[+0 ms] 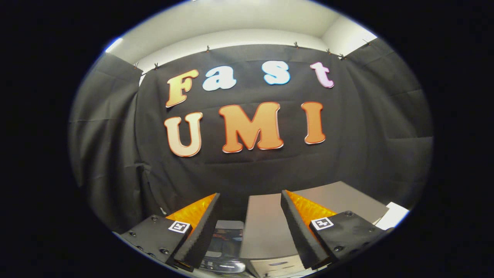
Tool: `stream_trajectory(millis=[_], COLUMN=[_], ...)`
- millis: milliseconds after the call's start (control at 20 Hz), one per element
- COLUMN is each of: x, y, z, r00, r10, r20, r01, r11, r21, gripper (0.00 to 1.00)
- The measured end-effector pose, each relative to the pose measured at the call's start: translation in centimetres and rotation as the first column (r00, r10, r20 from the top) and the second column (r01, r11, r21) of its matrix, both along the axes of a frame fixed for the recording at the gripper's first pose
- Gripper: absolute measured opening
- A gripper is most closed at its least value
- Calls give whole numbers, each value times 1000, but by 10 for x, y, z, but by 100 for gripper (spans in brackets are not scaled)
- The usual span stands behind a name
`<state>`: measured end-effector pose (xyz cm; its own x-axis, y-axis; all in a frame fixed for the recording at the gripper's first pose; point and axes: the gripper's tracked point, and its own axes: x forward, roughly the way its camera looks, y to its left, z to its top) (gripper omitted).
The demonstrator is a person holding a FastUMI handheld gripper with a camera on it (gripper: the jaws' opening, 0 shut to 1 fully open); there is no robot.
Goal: Put the clothes into the washing machine and then close the washing machine lid.
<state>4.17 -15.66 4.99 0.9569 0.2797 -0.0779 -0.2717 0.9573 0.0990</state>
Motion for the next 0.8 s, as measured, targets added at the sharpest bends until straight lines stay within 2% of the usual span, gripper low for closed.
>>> stream_trajectory(millis=[350, 800], x=[-34, -70], y=[-117, -176], z=[16, 7], r00=[997, 994], r10=[-56, -92], r20=[51, 61], r01=[60, 96], r11=[996, 993], r21=[-70, -73], gripper=[98, 98])
